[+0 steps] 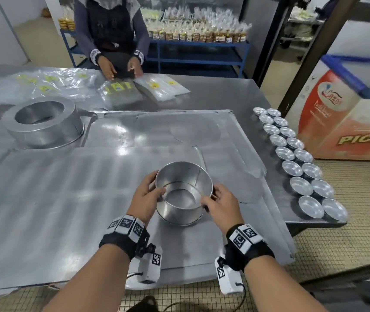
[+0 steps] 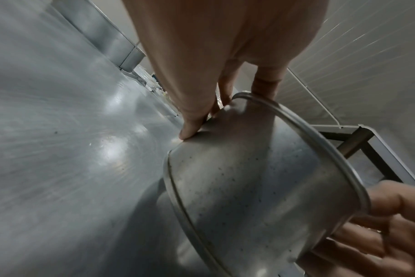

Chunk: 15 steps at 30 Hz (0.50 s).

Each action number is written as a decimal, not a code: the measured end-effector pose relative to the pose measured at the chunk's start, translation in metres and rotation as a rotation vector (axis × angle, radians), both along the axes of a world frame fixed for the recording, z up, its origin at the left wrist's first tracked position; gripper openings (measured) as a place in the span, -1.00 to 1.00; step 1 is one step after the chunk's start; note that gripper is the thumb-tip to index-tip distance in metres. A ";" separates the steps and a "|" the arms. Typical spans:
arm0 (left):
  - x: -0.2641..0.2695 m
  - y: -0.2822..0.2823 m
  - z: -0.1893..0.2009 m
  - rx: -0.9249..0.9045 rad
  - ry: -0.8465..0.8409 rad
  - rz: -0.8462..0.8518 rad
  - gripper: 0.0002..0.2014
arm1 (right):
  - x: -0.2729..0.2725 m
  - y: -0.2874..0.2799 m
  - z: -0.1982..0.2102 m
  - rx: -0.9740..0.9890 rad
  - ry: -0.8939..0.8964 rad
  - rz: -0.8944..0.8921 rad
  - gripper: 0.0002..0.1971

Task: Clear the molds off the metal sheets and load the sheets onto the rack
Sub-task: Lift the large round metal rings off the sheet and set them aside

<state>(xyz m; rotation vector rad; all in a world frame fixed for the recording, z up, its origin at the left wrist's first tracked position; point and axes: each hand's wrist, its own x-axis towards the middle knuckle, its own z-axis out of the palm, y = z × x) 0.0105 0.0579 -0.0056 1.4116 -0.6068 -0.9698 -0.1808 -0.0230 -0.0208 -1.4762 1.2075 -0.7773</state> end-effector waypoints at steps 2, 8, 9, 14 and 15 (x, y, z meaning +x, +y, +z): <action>0.004 -0.005 -0.005 0.027 -0.027 -0.004 -0.50 | 0.001 -0.004 -0.004 0.013 0.018 -0.012 -0.68; 0.019 -0.019 -0.015 0.077 -0.114 -0.038 -0.55 | 0.008 -0.013 -0.004 0.076 0.024 -0.071 -0.69; 0.021 -0.021 -0.016 0.086 -0.127 -0.030 -0.56 | 0.010 -0.014 -0.003 0.078 0.026 -0.086 -0.71; 0.029 -0.031 -0.013 0.106 -0.152 -0.019 -0.65 | 0.013 -0.022 0.005 0.129 0.008 -0.158 -0.89; 0.031 -0.034 -0.011 0.109 -0.153 -0.019 -0.67 | 0.010 -0.028 0.006 0.138 0.020 -0.174 -0.78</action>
